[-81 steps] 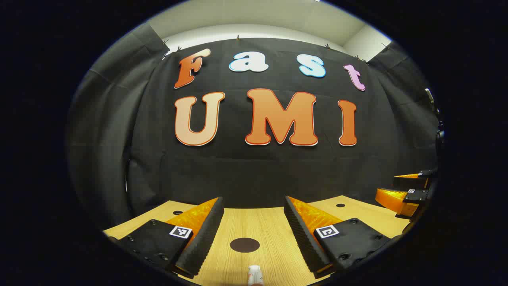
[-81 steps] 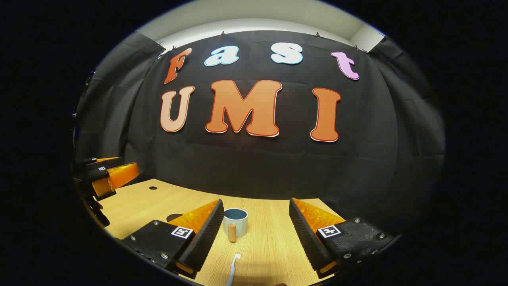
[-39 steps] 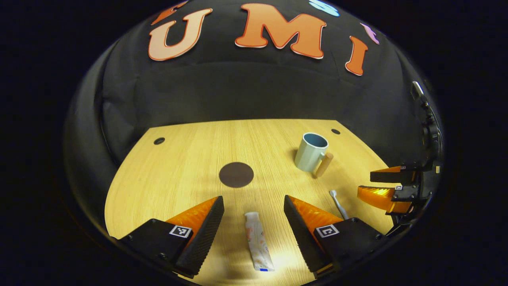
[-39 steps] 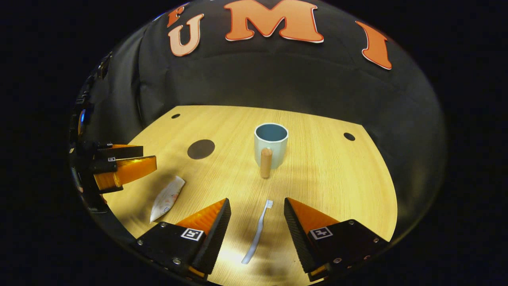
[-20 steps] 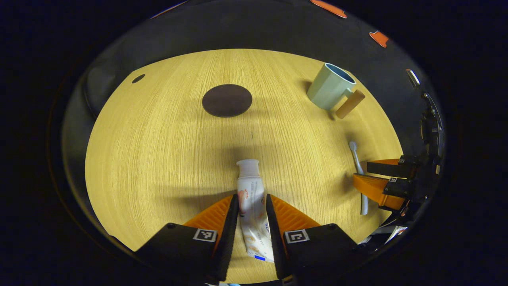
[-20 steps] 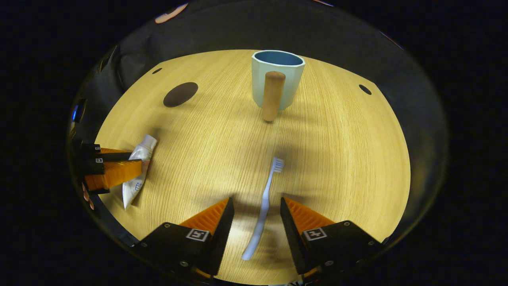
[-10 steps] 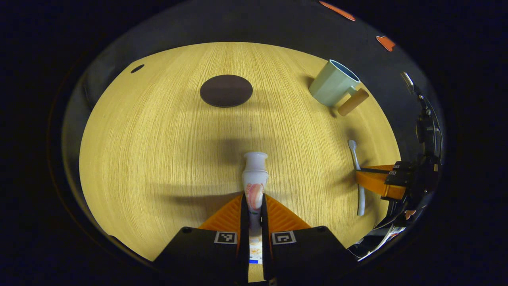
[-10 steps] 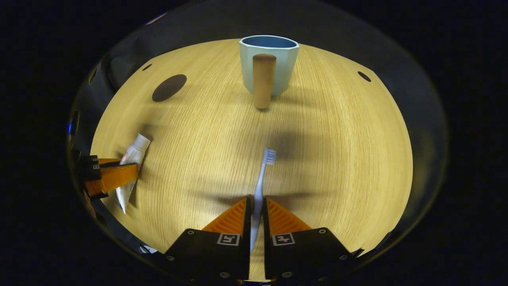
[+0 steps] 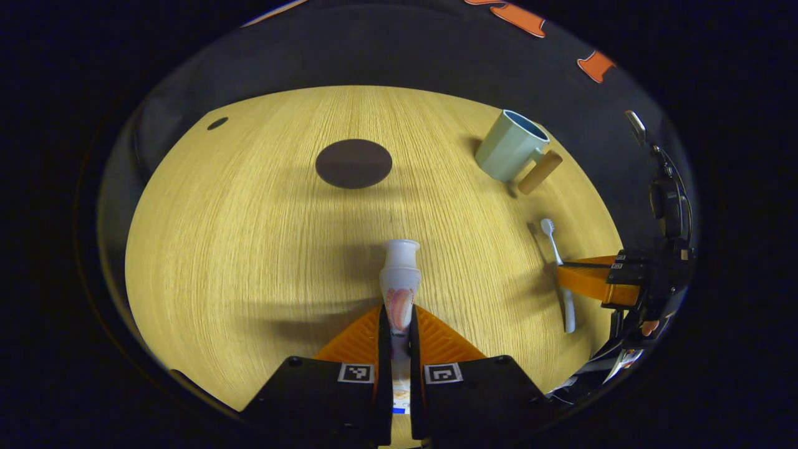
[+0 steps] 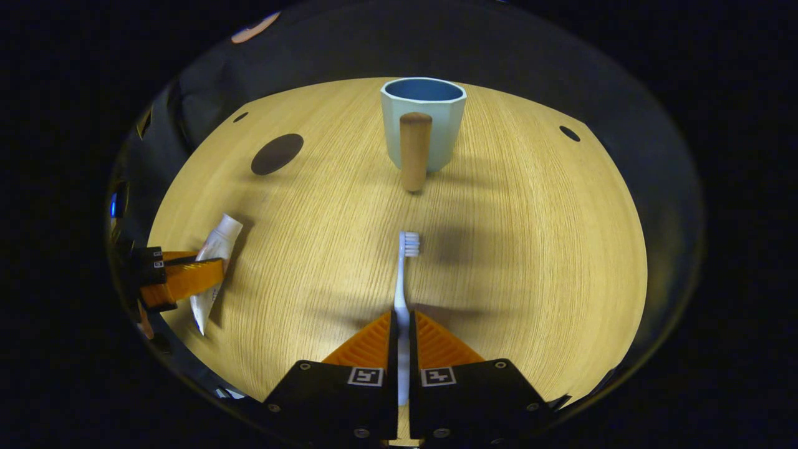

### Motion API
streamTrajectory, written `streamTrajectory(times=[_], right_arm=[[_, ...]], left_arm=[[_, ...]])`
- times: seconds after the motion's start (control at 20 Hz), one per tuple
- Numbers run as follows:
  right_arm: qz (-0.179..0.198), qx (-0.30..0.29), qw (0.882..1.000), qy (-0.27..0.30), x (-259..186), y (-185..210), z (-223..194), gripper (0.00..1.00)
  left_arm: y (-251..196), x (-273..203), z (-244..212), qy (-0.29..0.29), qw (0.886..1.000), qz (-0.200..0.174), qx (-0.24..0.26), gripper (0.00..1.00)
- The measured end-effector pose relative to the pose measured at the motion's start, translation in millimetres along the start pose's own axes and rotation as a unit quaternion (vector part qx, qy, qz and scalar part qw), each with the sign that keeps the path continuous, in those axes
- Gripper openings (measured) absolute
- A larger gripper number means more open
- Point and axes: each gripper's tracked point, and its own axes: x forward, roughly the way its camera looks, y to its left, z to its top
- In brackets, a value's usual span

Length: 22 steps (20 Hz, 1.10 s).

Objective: Put the toothbrush and toothpaste on the desktop into the cup, then pick up the cup and place it on the coaster on the desktop.

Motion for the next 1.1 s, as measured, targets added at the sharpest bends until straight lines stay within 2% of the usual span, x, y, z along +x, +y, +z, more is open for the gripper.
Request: streamTrajectory(times=[0.05,0.15,0.25,0.3,0.6,1.0,1.1], right_arm=[[0.003,-0.008,1.000,-0.002,-1.7,2.9,-0.2,0.08],[0.008,-0.018,1.000,-0.018,-5.9,4.7,0.1,0.08],[0.008,-0.019,0.999,-0.046,-15.5,3.7,10.6,0.08],[0.011,-0.015,0.998,-0.059,-20.5,3.8,13.7,0.08],[0.016,0.003,0.990,-0.137,-32.2,-1.1,18.1,0.08],[0.039,0.023,0.975,-0.218,-43.3,-1.8,41.5,0.08],[0.030,0.003,0.978,-0.204,-37.8,-2.8,36.7,0.07]], left_arm=[[-1.9,23.1,31.1,-0.011,1.000,-0.001,0.005,0.16],[-12.6,44.3,17.8,-0.033,0.999,0.000,0.022,0.16],[-10.6,40.5,30.0,-0.059,0.998,0.004,0.033,0.16],[-5.4,27.0,50.6,-0.071,0.997,0.006,0.036,0.15],[2.0,18.2,79.1,-0.141,0.988,0.029,0.054,0.15],[3.3,14.7,92.8,-0.179,0.982,0.033,0.058,0.15],[2.4,14.6,93.3,-0.180,0.981,0.034,0.059,0.16]])
